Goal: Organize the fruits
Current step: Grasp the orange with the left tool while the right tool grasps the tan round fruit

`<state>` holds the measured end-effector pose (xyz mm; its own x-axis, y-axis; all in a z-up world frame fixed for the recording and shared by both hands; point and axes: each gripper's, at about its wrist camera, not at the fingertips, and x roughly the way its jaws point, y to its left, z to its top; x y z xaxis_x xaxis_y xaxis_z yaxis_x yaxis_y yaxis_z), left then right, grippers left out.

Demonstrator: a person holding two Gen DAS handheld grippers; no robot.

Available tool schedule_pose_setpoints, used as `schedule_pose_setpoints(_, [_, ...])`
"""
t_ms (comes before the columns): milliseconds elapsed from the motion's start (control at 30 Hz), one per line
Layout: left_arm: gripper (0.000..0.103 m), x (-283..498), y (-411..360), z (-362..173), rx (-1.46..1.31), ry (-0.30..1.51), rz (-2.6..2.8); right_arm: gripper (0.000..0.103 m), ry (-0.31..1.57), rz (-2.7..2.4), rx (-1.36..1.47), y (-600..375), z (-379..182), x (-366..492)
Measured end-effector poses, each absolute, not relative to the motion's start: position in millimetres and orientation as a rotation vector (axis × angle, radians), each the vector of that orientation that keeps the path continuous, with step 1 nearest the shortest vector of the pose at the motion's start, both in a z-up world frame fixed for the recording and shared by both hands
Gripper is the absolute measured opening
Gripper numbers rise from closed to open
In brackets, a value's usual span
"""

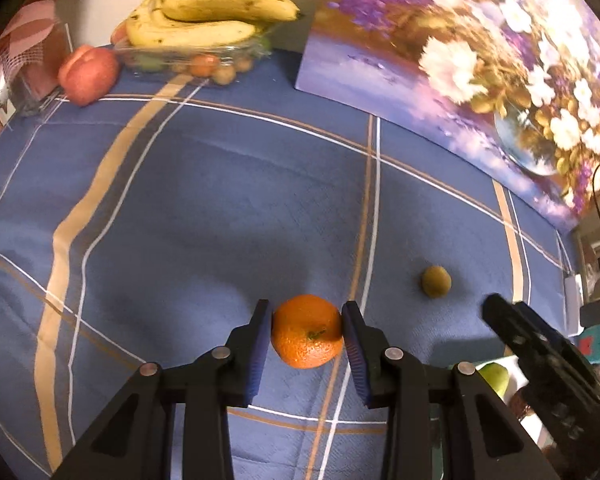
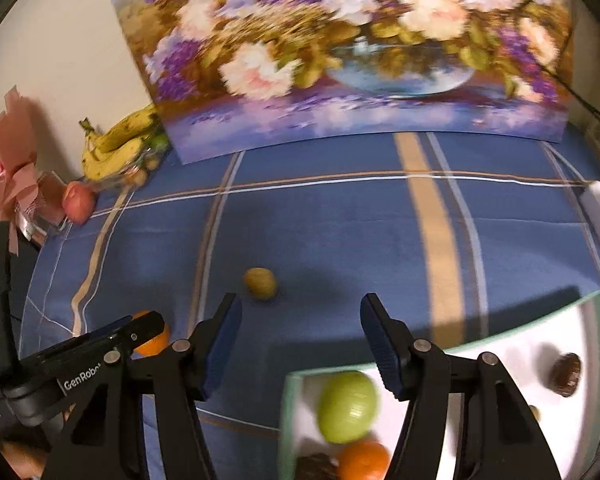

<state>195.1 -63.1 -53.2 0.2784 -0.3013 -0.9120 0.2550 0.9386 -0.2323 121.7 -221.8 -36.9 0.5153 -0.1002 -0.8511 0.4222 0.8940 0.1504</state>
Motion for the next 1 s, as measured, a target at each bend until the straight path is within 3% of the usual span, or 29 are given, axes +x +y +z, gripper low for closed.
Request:
schedule_pose_setpoints(233, [0.038,202.2,-48.6,-53.2,-0.097,1.238,-0.382,0.049,1.083,-0.314,0.275,-197.6,-57.7,163.0])
schedule_pose_setpoints(433, [0.038,203.4,-47.1,-55.2,-0.123,1.247,-0.394,0.048,1.125,-0.349,0.242,-192.9,-71.9,178.6])
schedule_pose_setpoints(500, [0.038,202.1,-47.6,-54.7,-0.125,1.247,-0.402,0.040,1.134,-0.356,0.239,-192.2,-75.5,182.4])
schedule_pose_setpoints(633, [0.038,200.9,-48.7,-53.0,-0.131,1.246,-0.411,0.036,1.157,-0.372,0.253,-194.7,-84.4,187.8])
schedule_pose_setpoints(700, [0.038,201.0,-48.5,-52.1,-0.134,1.247,-0.414,0.026,1.158,-0.371,0.266,-195.4,-86.5,187.6])
schedule_pose_setpoints(1000, [0.038,192.3,-52.1,-35.0,-0.129,1.228,-0.432,0.026,1.116,-0.339,0.280,-193.3,-69.1,156.4])
